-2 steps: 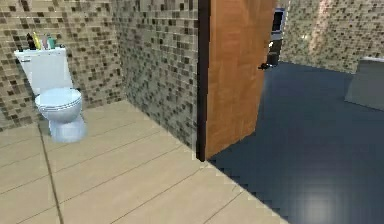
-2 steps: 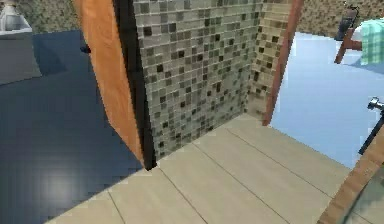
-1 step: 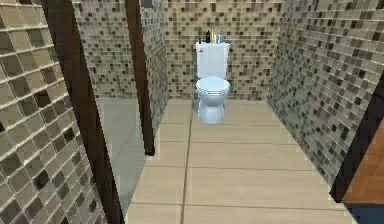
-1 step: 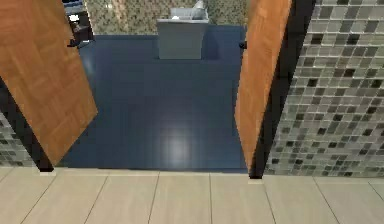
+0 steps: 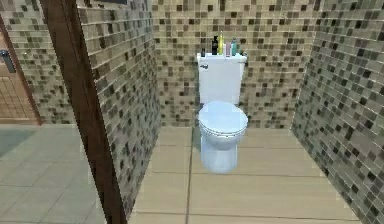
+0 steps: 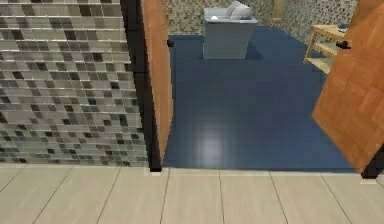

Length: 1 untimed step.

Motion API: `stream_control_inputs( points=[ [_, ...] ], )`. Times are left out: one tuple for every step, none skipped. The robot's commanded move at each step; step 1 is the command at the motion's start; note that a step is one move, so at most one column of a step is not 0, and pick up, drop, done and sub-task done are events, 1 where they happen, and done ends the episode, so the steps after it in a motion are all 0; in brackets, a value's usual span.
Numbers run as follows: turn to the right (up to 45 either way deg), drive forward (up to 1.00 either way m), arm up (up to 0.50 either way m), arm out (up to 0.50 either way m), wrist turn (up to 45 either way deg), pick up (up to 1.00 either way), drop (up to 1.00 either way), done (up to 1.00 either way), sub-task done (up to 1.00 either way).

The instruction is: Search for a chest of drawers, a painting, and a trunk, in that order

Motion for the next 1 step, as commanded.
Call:
stream_control_inputs(
  points=[
    [-27.0, 0.00, 0.00, 0.00, 0.0, 0.00, 0.00, 0.00, 0.00]
  ],
)
